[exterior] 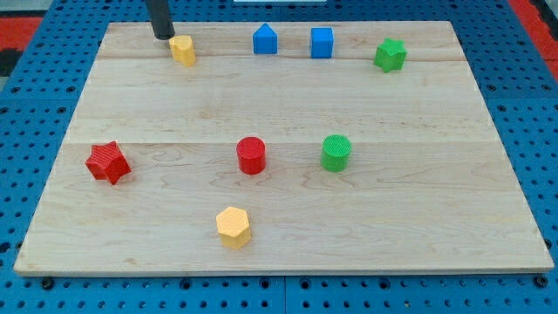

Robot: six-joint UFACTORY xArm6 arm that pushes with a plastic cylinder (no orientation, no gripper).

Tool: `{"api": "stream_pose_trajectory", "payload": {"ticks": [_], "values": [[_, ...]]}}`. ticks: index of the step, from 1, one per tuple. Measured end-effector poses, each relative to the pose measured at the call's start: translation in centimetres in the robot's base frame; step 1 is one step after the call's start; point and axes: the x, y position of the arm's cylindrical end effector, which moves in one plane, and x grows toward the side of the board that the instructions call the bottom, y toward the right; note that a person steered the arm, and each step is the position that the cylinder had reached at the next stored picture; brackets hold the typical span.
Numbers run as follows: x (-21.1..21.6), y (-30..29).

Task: Move the yellow heart left to the red circle

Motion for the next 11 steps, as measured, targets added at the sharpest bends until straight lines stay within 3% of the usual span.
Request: {"api": "stream_pose_trajectory", "payload": {"ticks": [2, 3, 4, 6, 7, 8, 9, 11], "values": [[4.0, 2.6], [3.0, 2.3], [4.3, 5.7], [13.9, 9.1], [16.2, 10.8], [15.7, 14.0], [19.0, 14.3], [20.8, 7.0]]}}
